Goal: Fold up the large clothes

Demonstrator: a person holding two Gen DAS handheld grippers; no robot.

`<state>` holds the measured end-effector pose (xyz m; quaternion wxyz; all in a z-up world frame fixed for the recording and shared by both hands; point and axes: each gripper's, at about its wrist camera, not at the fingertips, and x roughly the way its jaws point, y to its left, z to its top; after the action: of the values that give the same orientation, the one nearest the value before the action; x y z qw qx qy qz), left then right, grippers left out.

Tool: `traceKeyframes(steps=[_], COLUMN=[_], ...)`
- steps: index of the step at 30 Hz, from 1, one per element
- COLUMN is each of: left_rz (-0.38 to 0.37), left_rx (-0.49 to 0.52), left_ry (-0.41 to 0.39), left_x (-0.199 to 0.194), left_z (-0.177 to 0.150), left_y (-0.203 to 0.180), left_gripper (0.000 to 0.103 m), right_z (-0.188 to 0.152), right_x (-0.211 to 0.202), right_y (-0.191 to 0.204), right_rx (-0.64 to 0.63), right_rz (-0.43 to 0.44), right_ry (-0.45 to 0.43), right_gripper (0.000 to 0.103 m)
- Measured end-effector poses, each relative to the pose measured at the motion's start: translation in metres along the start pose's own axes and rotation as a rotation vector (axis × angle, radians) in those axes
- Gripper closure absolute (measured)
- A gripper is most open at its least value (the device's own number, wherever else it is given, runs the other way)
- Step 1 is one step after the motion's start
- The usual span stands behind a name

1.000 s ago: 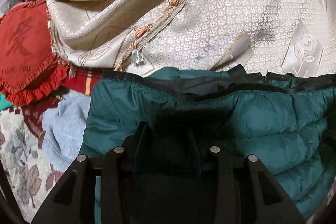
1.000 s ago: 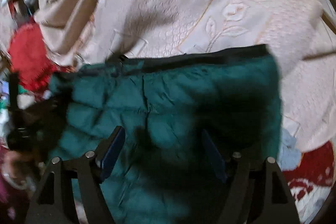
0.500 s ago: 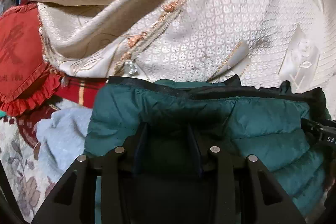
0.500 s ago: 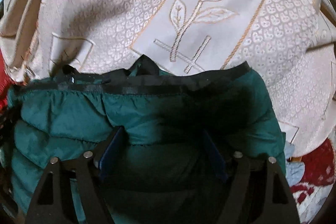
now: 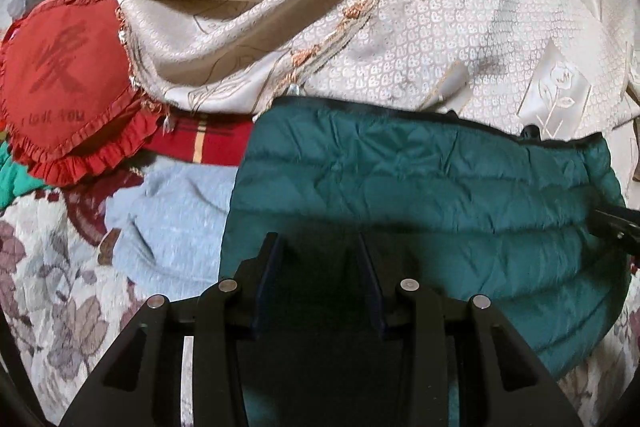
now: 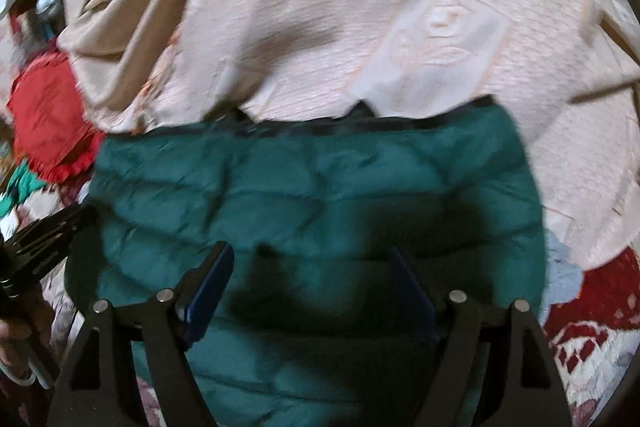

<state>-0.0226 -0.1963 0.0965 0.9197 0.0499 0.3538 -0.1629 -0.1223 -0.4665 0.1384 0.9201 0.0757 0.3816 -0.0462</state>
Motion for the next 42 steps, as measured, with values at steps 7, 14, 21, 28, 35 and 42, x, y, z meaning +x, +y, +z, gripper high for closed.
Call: traceKeyframes(steps=[7,14,21,28,35,42], left_rz=[0.014,0.020,0.018,0.027,0.045,0.049], left_rx=[0.031,0.037,0.030,0.015,0.028,0.033], left_ry=[0.028,0.031,0.037,0.033,0.031,0.039], left_x=[0.018,0.032,0.033,0.034,0.035,0.034], left_z=[-0.009,-0.006,-0.005,-0.006,-0.007,-0.007], left_y=[-0.006,-0.008,-0.007,-0.007,-0.010,-0.011], left_gripper=[0.082,0.081,0.081,0.081,0.081,0.080], right_z=[0.000,0.017,0.008,-0.027,-0.048,-0.046], right_x=[0.033,0.070,0.035,-0.039,-0.002,0.000], right_y=[0.027,0.011,0.009,-0.034,-0.093,-0.097], right_rx=[-0.043,0.053,0.053,0.046,0.171,0.187], right_rz=[-0.014,-0.075,-0.045,-0.175,-0.249,-0.229], right_ry=[0.033,0.038,0.026,-0.082,0.028,0.044], right_gripper=[0.018,0.013,0.013,0.012,0.009,0.006])
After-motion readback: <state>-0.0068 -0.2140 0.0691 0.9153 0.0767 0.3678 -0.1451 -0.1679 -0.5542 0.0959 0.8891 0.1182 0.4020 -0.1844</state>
